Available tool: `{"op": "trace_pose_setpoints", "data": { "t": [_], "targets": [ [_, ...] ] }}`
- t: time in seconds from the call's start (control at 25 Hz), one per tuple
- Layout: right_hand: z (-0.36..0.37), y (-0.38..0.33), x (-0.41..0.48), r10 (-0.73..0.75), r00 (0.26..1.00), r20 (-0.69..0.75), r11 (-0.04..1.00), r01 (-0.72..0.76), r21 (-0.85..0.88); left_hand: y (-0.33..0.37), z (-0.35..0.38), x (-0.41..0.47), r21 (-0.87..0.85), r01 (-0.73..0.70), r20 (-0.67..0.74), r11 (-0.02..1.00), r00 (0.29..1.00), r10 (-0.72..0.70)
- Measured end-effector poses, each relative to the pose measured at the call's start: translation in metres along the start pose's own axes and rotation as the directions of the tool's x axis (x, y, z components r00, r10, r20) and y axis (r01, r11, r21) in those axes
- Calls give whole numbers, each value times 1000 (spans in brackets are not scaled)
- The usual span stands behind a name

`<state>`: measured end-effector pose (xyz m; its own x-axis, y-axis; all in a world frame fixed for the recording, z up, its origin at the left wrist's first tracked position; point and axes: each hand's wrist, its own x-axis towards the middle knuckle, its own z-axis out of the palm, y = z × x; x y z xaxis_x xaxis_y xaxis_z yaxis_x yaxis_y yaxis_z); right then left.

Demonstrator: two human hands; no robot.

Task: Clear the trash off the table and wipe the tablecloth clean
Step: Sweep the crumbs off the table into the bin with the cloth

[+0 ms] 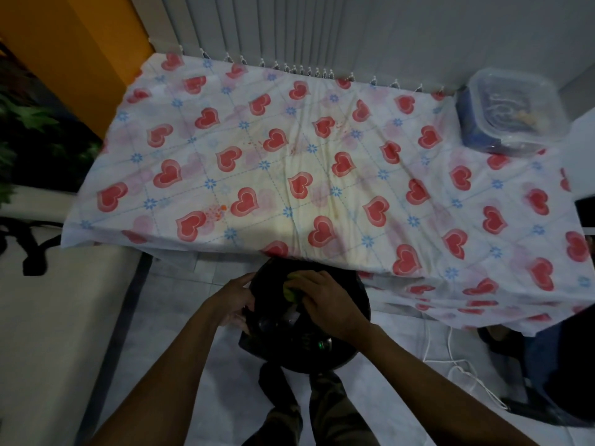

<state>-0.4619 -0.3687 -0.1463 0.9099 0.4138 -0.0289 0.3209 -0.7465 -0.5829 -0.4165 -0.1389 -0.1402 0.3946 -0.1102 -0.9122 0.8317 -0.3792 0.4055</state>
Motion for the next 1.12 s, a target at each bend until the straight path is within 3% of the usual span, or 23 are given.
{"op": "trace_pose_setpoints", "data": {
  "t": [0.12,0.2,0.24,0.32,0.44,0.56,0.76,1.12],
  "targets": [
    [-11,-8,-7,110,987,-120,976,-84,202,-9,-1,0,-25,9,-7,1000,1000,-9],
    [-15,-7,-15,328,932,-156,884,-244,398,-16,-2,2,-41,5,-27,999,1000,-6],
    [-13,-5,-19,466,875,-130,803,-355,479,-20,-2,3,-50,4,-37,999,999,-6],
    [-5,5,-30,709,705,-21,546,-530,650,-29,-1,7,-66,8,-59,998,998,-11],
    [20,33,-50,886,434,161,154,-604,782,-46,2,21,-101,-4,-94,995,996,-5],
    [51,64,-67,937,294,188,51,-649,759,-68,0,46,-122,-59,-158,991,987,39],
    [127,111,-60,862,302,408,-85,-706,703,-114,0,109,-225,-54,-182,973,983,12],
    [294,224,-41,857,271,439,-50,-803,594,-219,31,284,-297,-92,-263,950,965,11]
  ]
}}
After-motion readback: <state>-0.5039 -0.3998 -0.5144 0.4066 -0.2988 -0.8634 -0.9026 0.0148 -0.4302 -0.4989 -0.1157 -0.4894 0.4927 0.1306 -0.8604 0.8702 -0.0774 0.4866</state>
